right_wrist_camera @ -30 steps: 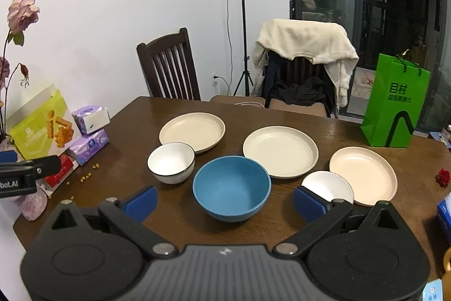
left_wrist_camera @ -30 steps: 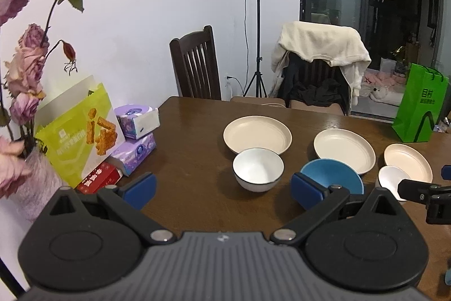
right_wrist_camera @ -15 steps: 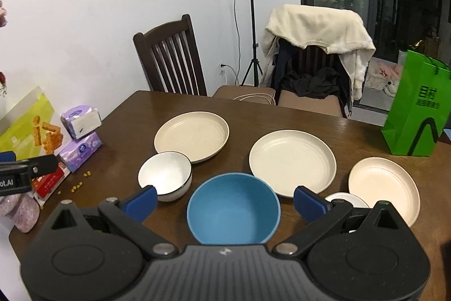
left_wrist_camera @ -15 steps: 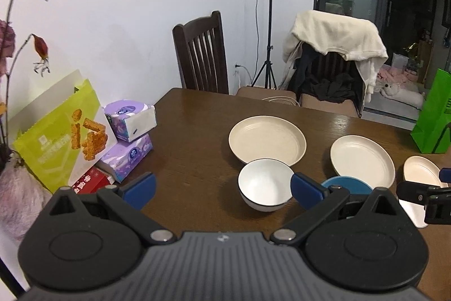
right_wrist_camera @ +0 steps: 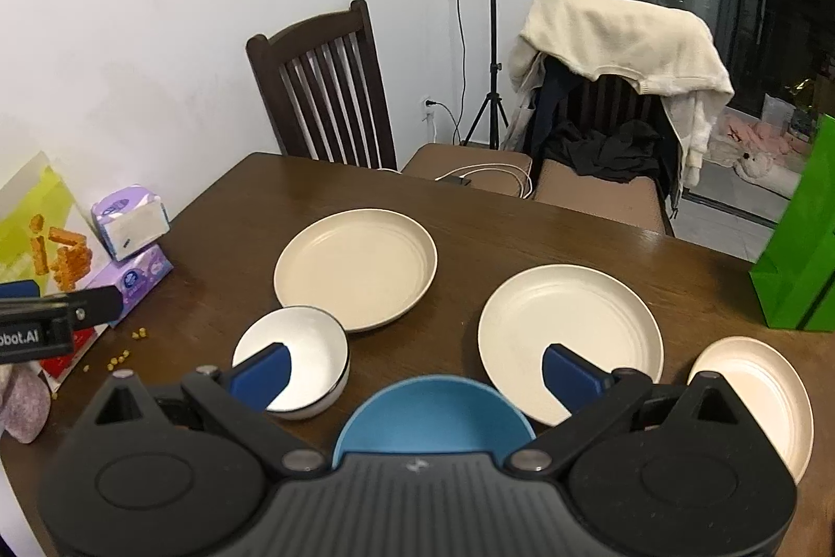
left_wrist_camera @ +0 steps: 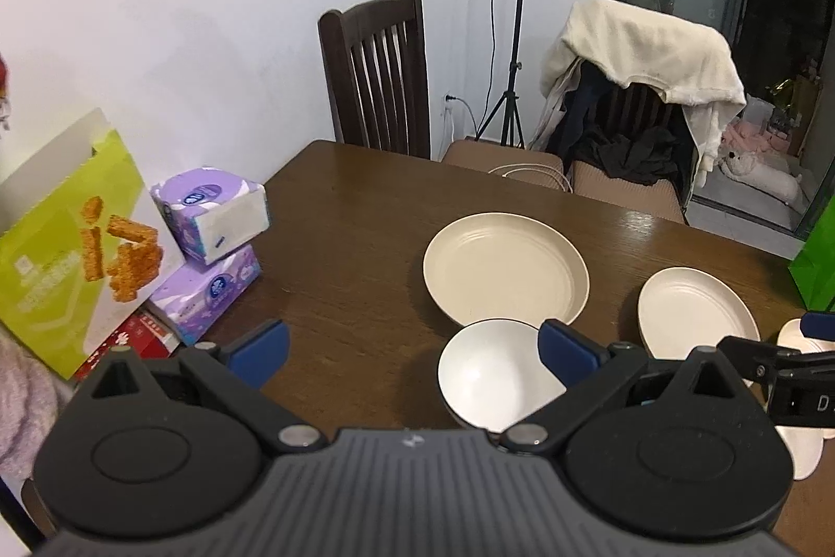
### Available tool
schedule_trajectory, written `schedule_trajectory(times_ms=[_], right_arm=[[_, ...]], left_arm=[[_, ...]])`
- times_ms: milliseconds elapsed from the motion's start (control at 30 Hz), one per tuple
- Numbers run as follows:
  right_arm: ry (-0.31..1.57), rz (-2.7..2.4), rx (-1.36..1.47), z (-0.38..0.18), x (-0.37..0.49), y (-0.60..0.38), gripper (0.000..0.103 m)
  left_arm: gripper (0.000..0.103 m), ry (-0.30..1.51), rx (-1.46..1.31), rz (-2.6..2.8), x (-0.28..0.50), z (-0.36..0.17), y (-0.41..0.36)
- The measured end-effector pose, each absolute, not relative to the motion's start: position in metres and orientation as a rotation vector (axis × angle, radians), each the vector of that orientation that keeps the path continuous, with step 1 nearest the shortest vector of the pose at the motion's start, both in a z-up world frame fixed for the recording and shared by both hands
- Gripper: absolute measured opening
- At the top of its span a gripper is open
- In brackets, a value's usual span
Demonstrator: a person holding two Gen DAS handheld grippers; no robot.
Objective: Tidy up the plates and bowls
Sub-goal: 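Move the left gripper toward a cream plate while the right gripper approaches its rim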
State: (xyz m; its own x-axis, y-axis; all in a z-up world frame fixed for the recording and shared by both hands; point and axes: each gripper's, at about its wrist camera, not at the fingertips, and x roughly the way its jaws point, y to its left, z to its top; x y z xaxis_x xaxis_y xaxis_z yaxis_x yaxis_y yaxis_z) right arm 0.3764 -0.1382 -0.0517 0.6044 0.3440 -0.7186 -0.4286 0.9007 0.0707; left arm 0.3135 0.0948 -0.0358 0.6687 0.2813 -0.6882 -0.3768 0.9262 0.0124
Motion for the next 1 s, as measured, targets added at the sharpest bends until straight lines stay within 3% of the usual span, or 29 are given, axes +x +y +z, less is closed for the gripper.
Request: schedule_trajectory(times_ms=[1000], right_arm=[[0.977,0.454,-0.155,-0.139,0.532,-0.068,0.102]], left_arm=[[0.103,0.904,-0.214,0.447,0.449,-0.122,0.159]])
